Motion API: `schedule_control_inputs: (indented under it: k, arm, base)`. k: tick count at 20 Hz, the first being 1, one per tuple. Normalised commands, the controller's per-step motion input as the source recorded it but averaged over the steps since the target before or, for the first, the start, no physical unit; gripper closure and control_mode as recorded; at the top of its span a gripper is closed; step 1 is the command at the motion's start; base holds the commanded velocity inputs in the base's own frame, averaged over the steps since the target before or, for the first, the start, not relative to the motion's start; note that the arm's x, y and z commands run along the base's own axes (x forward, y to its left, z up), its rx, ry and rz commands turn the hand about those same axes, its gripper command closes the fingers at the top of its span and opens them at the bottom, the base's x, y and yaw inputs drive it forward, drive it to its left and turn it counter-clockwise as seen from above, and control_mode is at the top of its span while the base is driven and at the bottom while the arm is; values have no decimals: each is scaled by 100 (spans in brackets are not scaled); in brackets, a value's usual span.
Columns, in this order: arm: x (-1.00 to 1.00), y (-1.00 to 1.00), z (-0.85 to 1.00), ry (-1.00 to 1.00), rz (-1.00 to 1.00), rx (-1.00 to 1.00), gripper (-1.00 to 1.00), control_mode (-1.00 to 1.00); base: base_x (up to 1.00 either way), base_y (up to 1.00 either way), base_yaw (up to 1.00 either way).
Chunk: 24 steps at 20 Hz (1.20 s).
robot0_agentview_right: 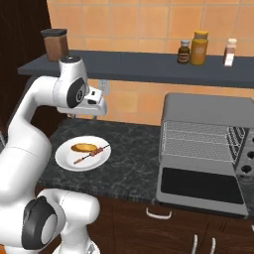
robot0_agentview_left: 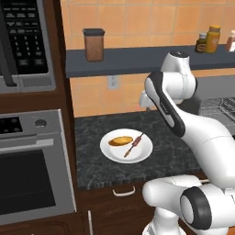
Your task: Pick up the kebab skewer and baguette bread, and place them inside the toaster oven. Close the toaster oven door and start by setting the timer.
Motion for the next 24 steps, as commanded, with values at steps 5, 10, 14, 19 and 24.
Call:
schedule_control_inputs:
  k: [5, 10, 14, 19, 24]
  arm:
    - [0, 0, 0, 0, 0, 0, -100, 100]
    - [0, 0, 0, 0, 0, 0, -100, 100]
    - [0, 0, 0, 0, 0, 0, -100, 100]
    - [0, 0, 0, 0, 0, 0, -100, 100]
    - [0, 0, 0, 0, 0, 0, -100, -100]
  base:
    - [3, -55, 0]
    - [8, -46, 0]
    - [8, -28, 0]
    - [0, 0, 0]
    - [0, 0, 0]
